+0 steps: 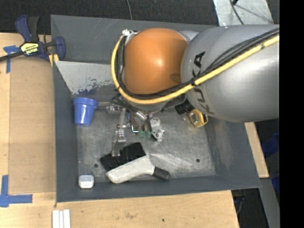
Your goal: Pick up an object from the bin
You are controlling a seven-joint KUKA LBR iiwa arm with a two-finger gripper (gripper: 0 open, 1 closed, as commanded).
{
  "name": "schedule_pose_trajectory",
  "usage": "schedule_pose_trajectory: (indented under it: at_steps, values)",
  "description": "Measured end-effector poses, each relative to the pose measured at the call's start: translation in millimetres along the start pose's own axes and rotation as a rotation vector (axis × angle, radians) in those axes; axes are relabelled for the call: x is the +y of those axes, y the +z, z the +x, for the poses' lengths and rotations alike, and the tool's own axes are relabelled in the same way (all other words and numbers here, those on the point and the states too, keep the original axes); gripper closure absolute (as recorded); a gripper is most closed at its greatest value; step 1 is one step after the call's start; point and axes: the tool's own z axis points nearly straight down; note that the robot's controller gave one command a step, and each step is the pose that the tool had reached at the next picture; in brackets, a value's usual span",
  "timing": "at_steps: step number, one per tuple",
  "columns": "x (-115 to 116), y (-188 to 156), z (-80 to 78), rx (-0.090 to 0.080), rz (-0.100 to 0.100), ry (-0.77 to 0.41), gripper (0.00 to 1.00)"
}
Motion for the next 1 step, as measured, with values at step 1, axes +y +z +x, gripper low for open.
schedule_pose_trajectory:
  at_steps: [1]
  values:
    - [-1.0, -4.0, -1.9, -0.008, -0.002, 0.003, 0.0]
